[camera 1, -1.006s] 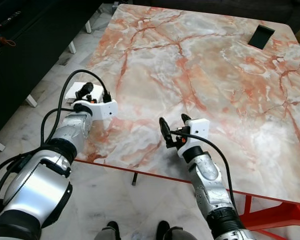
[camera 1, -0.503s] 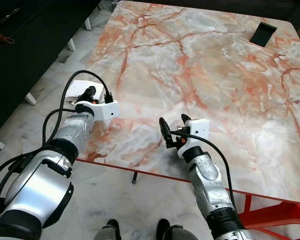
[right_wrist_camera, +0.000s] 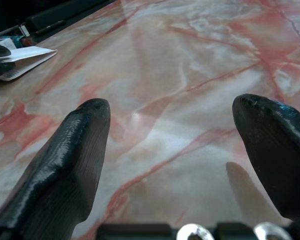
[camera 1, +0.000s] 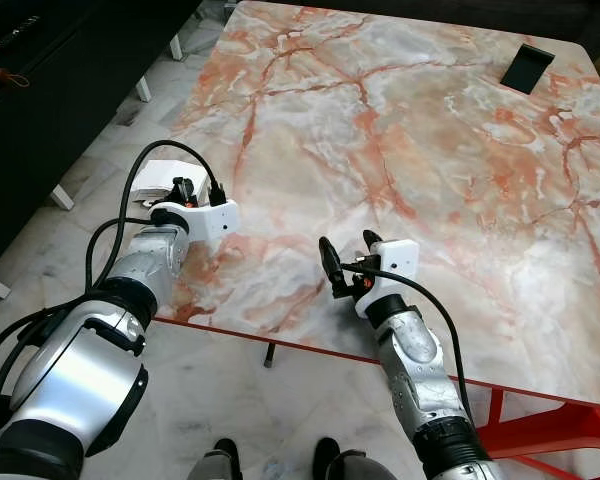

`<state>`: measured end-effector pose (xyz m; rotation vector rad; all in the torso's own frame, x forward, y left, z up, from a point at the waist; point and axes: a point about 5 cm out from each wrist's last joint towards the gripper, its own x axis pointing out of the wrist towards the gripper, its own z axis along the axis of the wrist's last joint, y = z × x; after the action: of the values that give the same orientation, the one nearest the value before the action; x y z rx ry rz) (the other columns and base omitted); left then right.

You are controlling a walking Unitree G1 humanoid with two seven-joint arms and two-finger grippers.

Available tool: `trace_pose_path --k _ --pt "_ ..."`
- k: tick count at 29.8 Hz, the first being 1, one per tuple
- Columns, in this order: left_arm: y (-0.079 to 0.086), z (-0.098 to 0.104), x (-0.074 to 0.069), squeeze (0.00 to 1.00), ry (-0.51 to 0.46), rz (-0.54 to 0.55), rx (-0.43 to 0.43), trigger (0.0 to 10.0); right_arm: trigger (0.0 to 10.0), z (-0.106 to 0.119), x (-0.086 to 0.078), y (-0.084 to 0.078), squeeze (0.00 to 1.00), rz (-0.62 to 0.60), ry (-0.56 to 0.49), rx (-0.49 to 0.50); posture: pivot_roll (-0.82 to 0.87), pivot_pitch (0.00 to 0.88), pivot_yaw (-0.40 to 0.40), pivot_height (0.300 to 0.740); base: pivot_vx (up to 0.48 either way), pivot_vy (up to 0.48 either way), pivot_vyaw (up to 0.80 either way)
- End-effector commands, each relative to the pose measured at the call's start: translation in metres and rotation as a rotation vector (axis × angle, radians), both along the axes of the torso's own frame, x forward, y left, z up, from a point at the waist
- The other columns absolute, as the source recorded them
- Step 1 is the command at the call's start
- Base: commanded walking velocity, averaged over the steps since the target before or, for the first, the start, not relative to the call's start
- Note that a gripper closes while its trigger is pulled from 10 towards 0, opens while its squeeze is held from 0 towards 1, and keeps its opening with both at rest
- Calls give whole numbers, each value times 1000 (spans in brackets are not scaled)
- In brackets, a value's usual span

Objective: Picking trash to rubbish bin

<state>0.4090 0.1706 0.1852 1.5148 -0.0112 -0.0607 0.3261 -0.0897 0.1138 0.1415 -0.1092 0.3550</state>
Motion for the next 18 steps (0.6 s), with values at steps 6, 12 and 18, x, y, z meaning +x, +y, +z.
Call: trace_pose_path --k 6,12,18 --pt "-6 -6 -1 0 13 -5 -13 0 10000 -2 -2 3 0 3 11 8 58 236 -48 740 0 0 0" --pt "-9 -20 -6 0 22 -16 -6 0 10000 -1 0 4 0 -2 6 13 67 215 -34 740 0 0 0" --pt "-3 -33 -13 0 16 -8 -5 0 10000 -1 1 9 0 1 4 22 82 184 -19 740 0 0 0"
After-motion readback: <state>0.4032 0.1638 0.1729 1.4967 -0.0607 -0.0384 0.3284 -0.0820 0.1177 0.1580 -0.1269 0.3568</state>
